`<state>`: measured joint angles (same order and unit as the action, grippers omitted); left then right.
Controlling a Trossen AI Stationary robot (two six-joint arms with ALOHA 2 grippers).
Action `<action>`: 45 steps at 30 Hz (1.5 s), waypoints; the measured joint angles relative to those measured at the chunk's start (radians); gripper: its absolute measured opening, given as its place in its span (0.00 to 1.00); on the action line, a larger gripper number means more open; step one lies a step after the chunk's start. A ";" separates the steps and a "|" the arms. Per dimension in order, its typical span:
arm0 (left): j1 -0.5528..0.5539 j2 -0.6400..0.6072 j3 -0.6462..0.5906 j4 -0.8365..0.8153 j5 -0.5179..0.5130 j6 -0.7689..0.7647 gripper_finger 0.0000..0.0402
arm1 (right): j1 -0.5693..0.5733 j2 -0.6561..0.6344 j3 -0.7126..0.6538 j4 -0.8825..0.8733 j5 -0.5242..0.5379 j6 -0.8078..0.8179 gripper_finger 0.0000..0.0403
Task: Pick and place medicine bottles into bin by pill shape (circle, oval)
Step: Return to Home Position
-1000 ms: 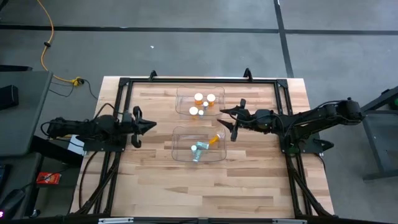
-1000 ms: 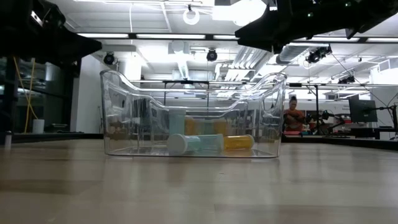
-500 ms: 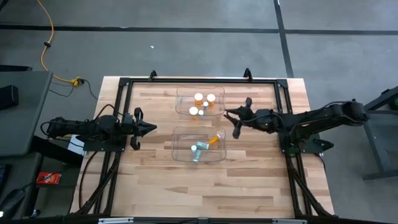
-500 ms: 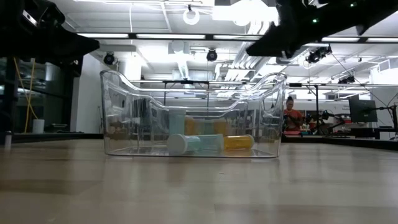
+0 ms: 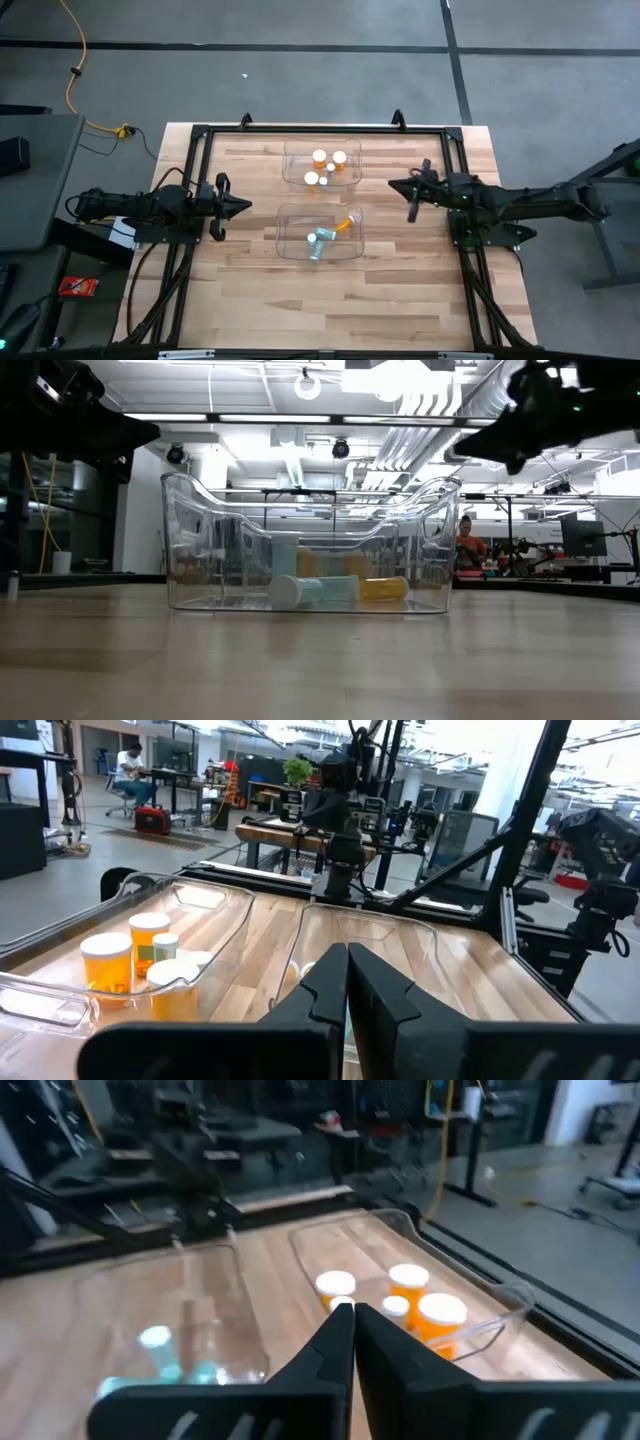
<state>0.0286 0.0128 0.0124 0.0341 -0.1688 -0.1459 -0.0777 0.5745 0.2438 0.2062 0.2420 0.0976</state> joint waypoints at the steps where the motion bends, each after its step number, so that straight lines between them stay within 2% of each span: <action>1: 0.000 0.000 0.000 0.000 0.000 0.000 0.00 | 0.007 -0.036 -0.020 0.003 0.000 0.002 0.01; 6: 0.000 0.000 0.000 0.000 0.000 0.000 0.00 | 0.064 -0.186 -0.113 0.019 0.004 0.033 0.00; 14: 0.000 0.000 0.000 0.000 0.000 0.000 0.00 | 0.172 -0.341 -0.228 0.046 0.061 -0.001 0.00; 21: 0.000 0.000 0.000 0.000 0.000 0.000 0.00 | 0.172 -0.482 -0.234 -0.043 0.010 -0.017 0.00; 25: 0.000 0.000 0.000 0.000 0.000 0.000 0.00 | 0.172 -0.569 -0.234 -0.159 0.011 -0.020 0.00; 33: 0.000 0.000 0.000 0.000 0.000 0.000 0.00 | 0.163 -0.546 -0.233 -0.158 -0.011 -0.065 0.00; 39: 0.000 0.000 0.001 0.000 0.000 0.000 0.00 | 0.163 -0.498 -0.233 -0.159 -0.009 -0.180 0.00; 45: 0.000 0.000 0.001 0.000 0.000 0.000 0.00 | 0.163 -0.480 -0.233 -0.159 -0.008 -0.141 0.00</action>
<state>0.0286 0.0132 0.0132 0.0345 -0.1688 -0.1459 0.0853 0.0944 0.0105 0.0471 0.2337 -0.0433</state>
